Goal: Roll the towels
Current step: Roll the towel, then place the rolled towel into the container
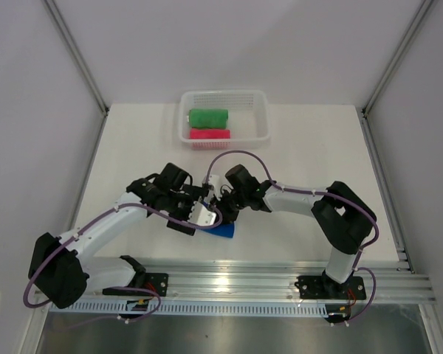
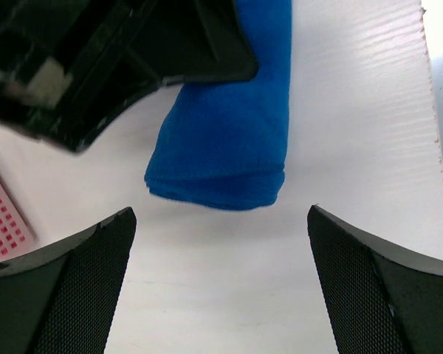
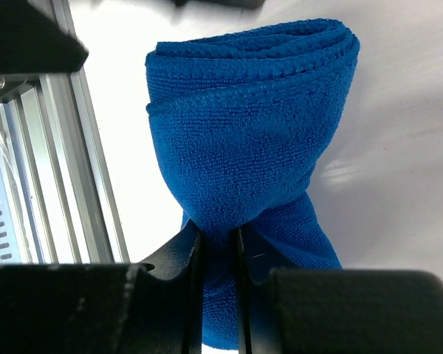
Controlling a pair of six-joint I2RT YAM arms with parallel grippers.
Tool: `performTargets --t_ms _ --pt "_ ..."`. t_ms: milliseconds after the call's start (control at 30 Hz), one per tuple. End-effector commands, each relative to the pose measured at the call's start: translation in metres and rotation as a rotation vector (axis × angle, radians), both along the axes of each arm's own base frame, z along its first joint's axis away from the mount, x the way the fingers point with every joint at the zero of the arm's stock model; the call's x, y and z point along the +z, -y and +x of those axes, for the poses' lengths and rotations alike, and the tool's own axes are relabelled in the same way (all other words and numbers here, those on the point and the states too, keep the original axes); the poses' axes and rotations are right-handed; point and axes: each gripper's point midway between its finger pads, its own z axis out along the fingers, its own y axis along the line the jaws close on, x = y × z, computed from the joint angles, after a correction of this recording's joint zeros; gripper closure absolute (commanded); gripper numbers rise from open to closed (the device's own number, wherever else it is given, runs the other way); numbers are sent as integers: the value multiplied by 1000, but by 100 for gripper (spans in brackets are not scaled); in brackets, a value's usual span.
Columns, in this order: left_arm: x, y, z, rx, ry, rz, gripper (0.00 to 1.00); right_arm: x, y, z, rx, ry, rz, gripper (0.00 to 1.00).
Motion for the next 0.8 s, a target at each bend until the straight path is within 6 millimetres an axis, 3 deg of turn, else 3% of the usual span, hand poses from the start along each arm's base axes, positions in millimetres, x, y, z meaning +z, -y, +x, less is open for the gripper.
performTargets --t_ms 0,167,467,667,767 --pt "7 18 -12 -90 13 -42 1 -16 5 1 -12 -8 -47 97" --pt "-13 26 -18 -106 -10 -60 0 -19 5 0 -22 -19 -47 97" --pt "-30 40 8 -33 4 -68 0 -11 2 -4 1 4 -23 98" --pt "-60 18 -7 -49 -78 55 2 -10 0 -6 14 18 -14 95" --pt "-61 18 -16 -54 -122 50 12 -8 -1 -5 15 27 -7 90"
